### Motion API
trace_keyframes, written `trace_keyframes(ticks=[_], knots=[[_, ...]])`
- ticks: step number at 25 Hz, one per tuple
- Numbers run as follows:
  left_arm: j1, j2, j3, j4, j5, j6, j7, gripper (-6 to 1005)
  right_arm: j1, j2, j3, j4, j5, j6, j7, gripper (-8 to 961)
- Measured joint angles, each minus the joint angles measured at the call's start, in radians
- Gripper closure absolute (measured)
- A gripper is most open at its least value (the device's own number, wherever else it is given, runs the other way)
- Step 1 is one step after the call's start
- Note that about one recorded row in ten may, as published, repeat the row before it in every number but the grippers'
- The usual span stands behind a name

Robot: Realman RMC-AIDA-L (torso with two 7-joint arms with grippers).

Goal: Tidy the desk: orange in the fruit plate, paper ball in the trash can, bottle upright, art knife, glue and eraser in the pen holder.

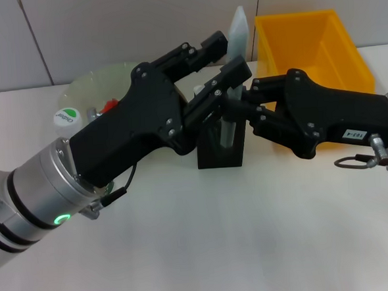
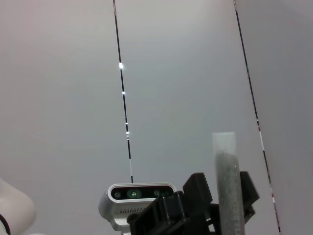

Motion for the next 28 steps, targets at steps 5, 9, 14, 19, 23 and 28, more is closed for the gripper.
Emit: trace_keyframes(ticks=[5, 9, 14, 19, 23, 28], knots=[[0.007, 0.000, 0.001, 0.000, -0.013, 0.002, 0.000, 603, -0.001, 0.000, -0.018, 0.000, 0.000, 0.002, 0.002, 803], [0.009, 0.000, 0.001, 0.000, -0.023, 0.004, 0.000, 512, -0.007, 0.000, -0.017, 0.008, 0.000, 0.017, 0.002, 805], [0.018, 0.007, -0.036, 0.000, -0.038, 0.028, -0.009, 331, -0.033, -0.006, -0.011, 0.039, 0.000, 0.048, 0.003, 808], [0.034, 0.019, -0.132, -0.059, -0.024, 0.026, -0.014, 239, -0.072, -0.007, -0.010, 0.092, 0.010, 0.081, 0.018, 810], [0.033, 0.022, -0.154, -0.097, -0.011, 0.023, -0.014, 193, -0.092, -0.008, -0.009, 0.130, 0.020, 0.114, 0.032, 811], [0.046, 0.019, -0.213, -0.180, 0.133, -0.015, 0.019, 181, -0.097, -0.009, 0.010, 0.165, 0.023, 0.202, 0.065, 812]])
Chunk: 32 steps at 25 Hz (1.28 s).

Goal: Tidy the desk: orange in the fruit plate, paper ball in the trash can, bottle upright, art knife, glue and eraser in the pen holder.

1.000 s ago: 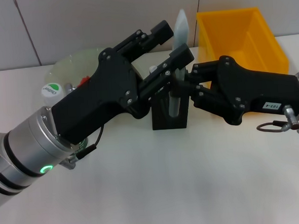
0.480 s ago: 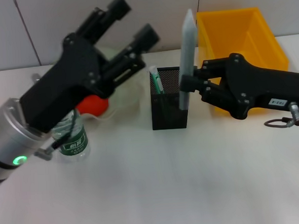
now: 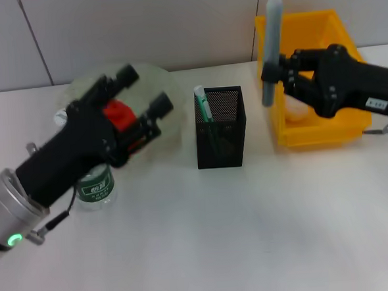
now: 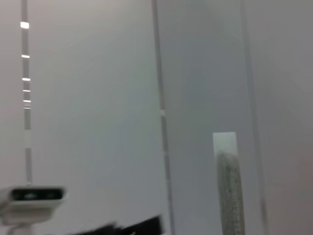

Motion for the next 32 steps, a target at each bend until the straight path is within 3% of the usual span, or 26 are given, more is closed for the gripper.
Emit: trace_keyframes(ticks=[11, 21, 32], knots=[[0.045, -0.011, 0.054, -0.014, 0.035, -0.064, 0.052, 181, 0.111, 0.000, -0.007, -0.085, -0.004, 0.272, 0.006, 812], [0.093, -0.010, 0.051, -0.014, 0.032, -0.065, 0.099, 180, 0.159, 0.000, -0.007, -0.244, 0.009, 0.395, -0.093, 813], [0.091, -0.012, 0.062, -0.014, 0.035, -0.065, 0.100, 180, 0.170, 0.000, -0.007, -0.308, 0.013, 0.460, -0.160, 813]])
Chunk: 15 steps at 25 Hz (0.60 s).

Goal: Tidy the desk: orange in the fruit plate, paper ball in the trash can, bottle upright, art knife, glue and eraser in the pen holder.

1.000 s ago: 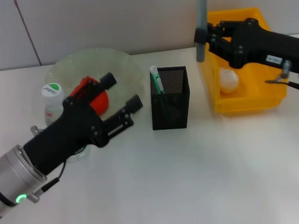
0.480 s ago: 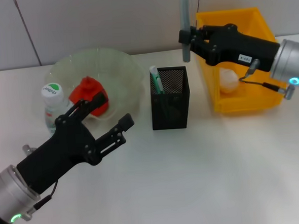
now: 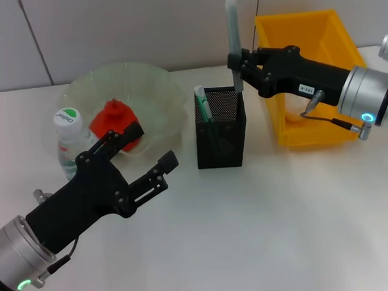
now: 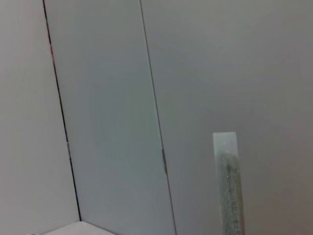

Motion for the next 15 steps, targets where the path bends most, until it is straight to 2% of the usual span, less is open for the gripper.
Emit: trace_keyframes(ticks=[9, 15], knots=[[-0.003, -0.001, 0.005, 0.000, 0.000, 0.002, 0.014, 180, 0.012, 0.003, 0.000, -0.087, 0.019, 0.022, -0.078, 814], [-0.003, -0.001, 0.007, 0.000, 0.000, -0.002, 0.014, 180, 0.013, -0.005, 0.000, -0.080, 0.038, 0.011, -0.055, 814]])
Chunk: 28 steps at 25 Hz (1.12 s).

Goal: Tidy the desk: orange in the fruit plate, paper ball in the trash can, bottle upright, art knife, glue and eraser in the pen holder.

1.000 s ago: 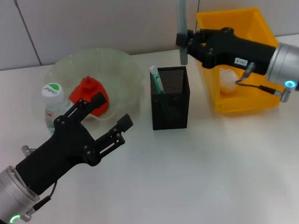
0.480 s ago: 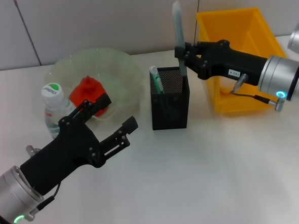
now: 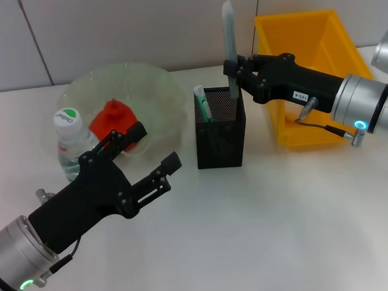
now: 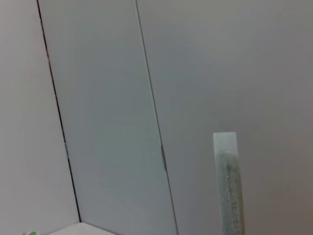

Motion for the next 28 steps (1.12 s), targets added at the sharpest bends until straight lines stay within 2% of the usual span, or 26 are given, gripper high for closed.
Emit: trace_keyframes(ticks=[3, 4, 9, 28], knots=[[-0.005, 0.000, 0.000, 0.000, 0.000, -0.002, -0.001, 180, 0.004, -0.004, -0.033, 0.036, -0.032, 0.011, 0.061, 814], [-0.005, 0.000, 0.000, 0.000, 0.000, -0.002, -0.002, 180, 0.005, -0.004, -0.098, 0.077, -0.045, 0.042, 0.117, 812], [-0.007, 0.000, 0.000, 0.000, -0.001, -0.003, -0.003, 180, 0.011, -0.004, -0.172, 0.107, -0.042, 0.081, 0.148, 800], [-0.009, 0.000, 0.000, 0.005, -0.002, 0.000, -0.002, 179, 0.029, 0.004, -0.181, 0.078, -0.040, 0.165, 0.144, 755]])
